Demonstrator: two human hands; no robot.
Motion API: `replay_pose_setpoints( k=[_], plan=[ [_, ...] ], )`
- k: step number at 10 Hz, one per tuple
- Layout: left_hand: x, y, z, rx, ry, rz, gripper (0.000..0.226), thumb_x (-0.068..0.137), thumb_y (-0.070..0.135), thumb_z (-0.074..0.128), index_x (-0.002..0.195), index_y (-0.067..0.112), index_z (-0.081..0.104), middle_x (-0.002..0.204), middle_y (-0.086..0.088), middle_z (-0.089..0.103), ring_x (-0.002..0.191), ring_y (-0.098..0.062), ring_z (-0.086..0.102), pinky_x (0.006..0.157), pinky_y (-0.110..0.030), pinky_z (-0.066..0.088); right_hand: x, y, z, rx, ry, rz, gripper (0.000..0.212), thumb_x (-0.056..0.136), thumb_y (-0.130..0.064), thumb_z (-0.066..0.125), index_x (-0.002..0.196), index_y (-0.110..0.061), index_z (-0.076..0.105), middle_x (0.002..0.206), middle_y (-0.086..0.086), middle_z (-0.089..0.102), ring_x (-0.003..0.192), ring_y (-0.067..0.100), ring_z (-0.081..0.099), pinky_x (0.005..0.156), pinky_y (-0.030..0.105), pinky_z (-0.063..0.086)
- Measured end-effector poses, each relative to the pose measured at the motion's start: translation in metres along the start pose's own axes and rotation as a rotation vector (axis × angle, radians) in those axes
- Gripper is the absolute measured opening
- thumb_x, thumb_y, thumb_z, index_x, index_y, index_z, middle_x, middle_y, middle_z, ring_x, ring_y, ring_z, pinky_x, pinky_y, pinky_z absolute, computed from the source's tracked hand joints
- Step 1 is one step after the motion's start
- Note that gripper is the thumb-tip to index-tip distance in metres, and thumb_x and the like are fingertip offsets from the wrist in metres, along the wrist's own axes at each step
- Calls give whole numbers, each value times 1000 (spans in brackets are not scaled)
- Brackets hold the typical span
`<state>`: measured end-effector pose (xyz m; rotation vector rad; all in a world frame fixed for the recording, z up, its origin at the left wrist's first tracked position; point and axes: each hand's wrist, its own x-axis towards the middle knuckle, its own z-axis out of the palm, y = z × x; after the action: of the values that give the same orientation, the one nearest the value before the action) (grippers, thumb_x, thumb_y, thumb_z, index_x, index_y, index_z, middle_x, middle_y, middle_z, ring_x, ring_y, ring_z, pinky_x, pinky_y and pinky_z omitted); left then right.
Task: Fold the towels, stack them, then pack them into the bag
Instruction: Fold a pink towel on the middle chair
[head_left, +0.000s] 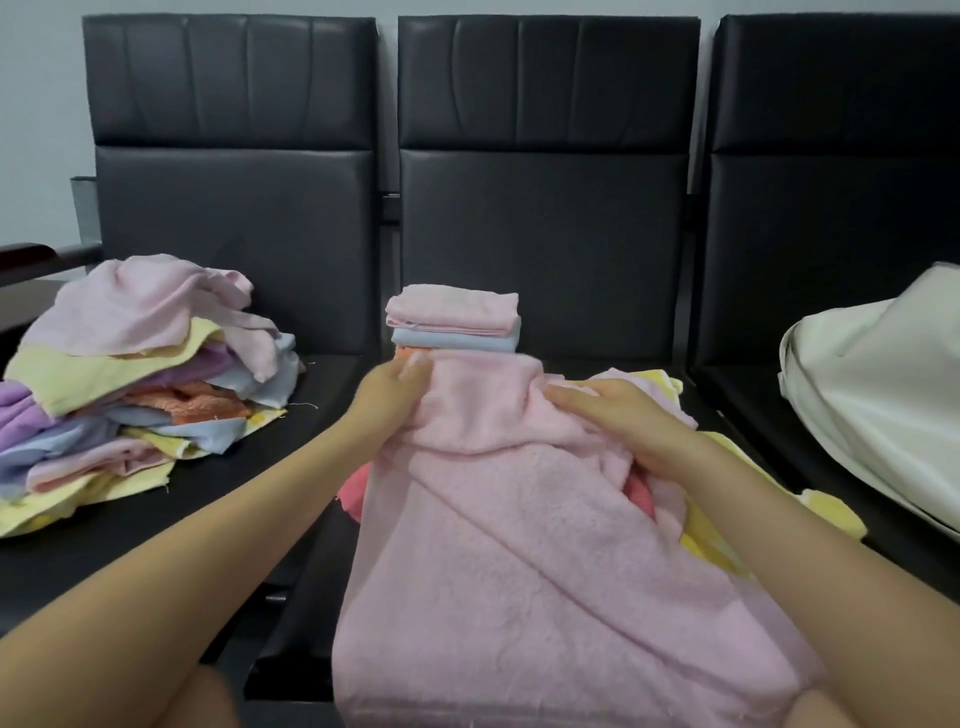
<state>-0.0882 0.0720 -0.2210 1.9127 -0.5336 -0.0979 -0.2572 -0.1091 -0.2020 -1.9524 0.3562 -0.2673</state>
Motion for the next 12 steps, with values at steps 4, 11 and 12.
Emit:
replay_pose_setpoints(
  k=[4,11,12],
  plan=[
    [7,8,-13,-496,75,-149,17,94,24,51,84,20,65,89,0,63,87,-17,57,75,-30,45,-10,-27,-38,486,578,-203,13,95,-26,59,89,-22,69,78,-10,67,63,-2,62,55,14,49],
    [-4,-1,4,-178,-379,-359,29,90,47,61,87,18,63,83,0,67,76,-16,64,71,-31,51,5,6,18,-60,13,178,37,74,-47,78,99,-22,66,90,-5,69,87,12,66,71,25,50],
    [-3,7,7,-133,-374,-315,24,88,42,64,80,19,64,75,1,64,73,-13,59,70,-28,47,9,7,15,174,116,79,15,89,-31,68,86,-17,65,79,-1,66,76,16,64,62,21,50]
  ],
)
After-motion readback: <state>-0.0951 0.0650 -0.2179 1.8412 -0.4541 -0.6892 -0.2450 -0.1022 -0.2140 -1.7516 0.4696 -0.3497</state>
